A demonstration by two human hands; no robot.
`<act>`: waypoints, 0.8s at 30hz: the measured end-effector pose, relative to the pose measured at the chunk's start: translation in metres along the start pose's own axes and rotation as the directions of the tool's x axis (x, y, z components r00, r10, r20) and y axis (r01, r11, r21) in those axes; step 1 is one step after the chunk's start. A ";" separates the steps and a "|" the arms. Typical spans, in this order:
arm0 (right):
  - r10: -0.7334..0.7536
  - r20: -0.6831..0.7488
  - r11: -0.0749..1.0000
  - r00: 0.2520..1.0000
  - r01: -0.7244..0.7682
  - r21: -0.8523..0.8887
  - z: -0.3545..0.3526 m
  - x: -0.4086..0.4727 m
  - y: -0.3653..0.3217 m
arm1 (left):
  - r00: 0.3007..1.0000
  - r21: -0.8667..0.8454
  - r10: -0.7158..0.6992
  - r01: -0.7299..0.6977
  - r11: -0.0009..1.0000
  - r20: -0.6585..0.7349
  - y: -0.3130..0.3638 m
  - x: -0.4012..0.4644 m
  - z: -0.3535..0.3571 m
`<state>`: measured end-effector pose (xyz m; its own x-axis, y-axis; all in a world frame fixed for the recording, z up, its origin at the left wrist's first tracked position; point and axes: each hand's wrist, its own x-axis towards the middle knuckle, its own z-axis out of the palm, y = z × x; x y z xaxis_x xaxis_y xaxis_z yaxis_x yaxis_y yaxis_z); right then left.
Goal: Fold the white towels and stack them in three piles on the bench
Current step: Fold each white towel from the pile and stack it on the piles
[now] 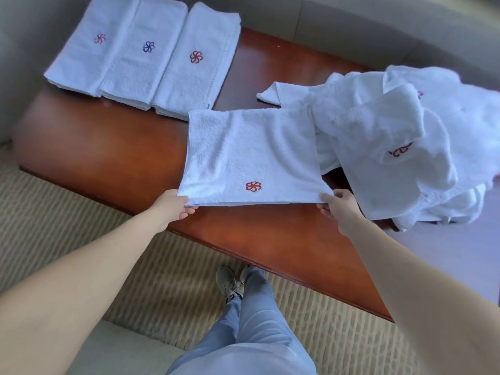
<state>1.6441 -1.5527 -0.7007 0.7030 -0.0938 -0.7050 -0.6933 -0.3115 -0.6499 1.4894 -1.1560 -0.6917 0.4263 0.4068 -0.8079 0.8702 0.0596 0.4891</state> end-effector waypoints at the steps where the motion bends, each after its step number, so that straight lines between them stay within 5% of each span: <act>1: -0.022 0.000 0.999 1.000 0.022 0.030 -0.003 -0.007 -0.013 | 1.000 -0.013 0.028 -0.028 1.000 -0.002 0.011 -0.008 -0.005; 6: -0.102 -0.010 0.966 0.995 0.102 0.236 -0.013 -0.054 -0.096 | 0.984 -0.328 0.173 -0.178 0.928 -0.044 0.079 -0.060 -0.041; 11: -0.052 0.108 0.937 0.993 0.011 0.349 -0.040 -0.115 -0.164 | 0.956 -0.541 0.276 -0.181 0.821 0.099 0.128 -0.122 -0.083; 17: 0.137 0.396 0.974 0.908 -0.195 0.111 -0.090 -0.170 -0.185 | 0.830 -0.333 0.216 -0.039 0.942 0.514 0.119 -0.157 -0.155; 24: 0.218 0.332 0.944 0.918 -0.285 0.168 -0.075 -0.156 -0.199 | 0.861 -0.469 0.163 0.097 0.878 0.482 0.130 -0.138 -0.151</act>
<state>1.6844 -1.5466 -0.4396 0.4413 0.1598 -0.8830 -0.8812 -0.1086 -0.4601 1.5062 -1.0664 -0.4671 0.6278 -0.0797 -0.7743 0.6893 0.5190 0.5055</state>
